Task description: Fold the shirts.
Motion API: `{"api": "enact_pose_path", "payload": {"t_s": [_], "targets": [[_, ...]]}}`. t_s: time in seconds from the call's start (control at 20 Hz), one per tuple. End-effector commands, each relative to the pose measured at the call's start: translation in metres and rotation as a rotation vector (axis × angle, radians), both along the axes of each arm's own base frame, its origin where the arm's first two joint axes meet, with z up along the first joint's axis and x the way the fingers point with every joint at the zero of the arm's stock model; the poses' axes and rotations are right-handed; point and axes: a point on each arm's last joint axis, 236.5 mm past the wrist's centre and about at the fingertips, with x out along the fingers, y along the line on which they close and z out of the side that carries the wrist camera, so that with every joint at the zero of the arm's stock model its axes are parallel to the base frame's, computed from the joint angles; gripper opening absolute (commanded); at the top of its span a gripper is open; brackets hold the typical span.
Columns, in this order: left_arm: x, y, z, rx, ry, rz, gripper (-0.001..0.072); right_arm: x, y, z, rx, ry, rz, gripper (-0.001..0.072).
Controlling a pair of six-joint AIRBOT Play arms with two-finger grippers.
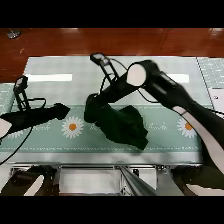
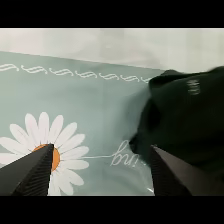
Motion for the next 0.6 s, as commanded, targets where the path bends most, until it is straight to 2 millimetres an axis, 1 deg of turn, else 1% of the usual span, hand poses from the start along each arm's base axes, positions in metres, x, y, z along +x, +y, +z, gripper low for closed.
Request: {"api": "enact_pose_path", "payload": {"t_s": [0.0, 0.05, 0.1, 0.15, 0.2, 0.25, 0.3, 0.35, 0.4, 0.45, 0.5, 0.55], "targets": [[0.003, -0.002, -0.017, 0.001, 0.058, 0.000, 0.0702, 0.006, -0.011, -0.019, -0.004, 0.096, -0.027, 0.0621], [0.000, -0.003, -0.022, 0.000, 0.083, -0.004, 0.0703, 0.018, -0.041, -0.007, -0.030, 0.093, -0.059, 0.0621], [-0.003, -0.003, -0.028, 0.013, 0.106, -0.024, 0.0703, 0.030, -0.078, 0.004, -0.067, 0.083, -0.105, 0.0621], [-0.006, -0.001, -0.035, 0.046, 0.120, -0.062, 0.0702, 0.043, -0.127, 0.015, -0.128, 0.065, -0.170, 0.0621], [-0.008, 0.003, -0.044, 0.069, 0.154, -0.070, 0.0702, 0.054, -0.184, 0.024, -0.206, 0.042, -0.255, 0.0621], [-0.011, 0.006, -0.054, 0.072, 0.199, -0.064, 0.0702, 0.060, -0.235, 0.034, -0.260, 0.017, -0.350, 0.0621], [-0.014, 0.012, -0.065, 0.072, 0.252, -0.047, 0.0702, 0.062, -0.284, 0.041, -0.282, 0.000, -0.467, 0.0621], [-0.015, 0.017, -0.076, 0.068, 0.296, -0.026, 0.0701, 0.058, -0.322, 0.043, -0.270, -0.005, -0.572, 0.0621], [-0.014, 0.021, -0.084, 0.043, 0.329, -0.003, 0.0702, 0.049, -0.354, 0.039, -0.244, 0.008, -0.677, 0.0620], [-0.009, 0.019, -0.088, -0.006, 0.343, 0.003, 0.0702, 0.035, -0.378, 0.027, -0.200, 0.038, -0.782, 0.0620], [0.002, 0.013, -0.086, -0.085, 0.321, 0.009, 0.0702, 0.020, -0.389, 0.010, -0.143, 0.086, -0.864, 0.0620], [0.013, 0.006, -0.083, -0.160, 0.291, 0.013, 0.0702, 0.000, -0.387, -0.010, -0.072, 0.153, -0.917, 0.0620]]}}
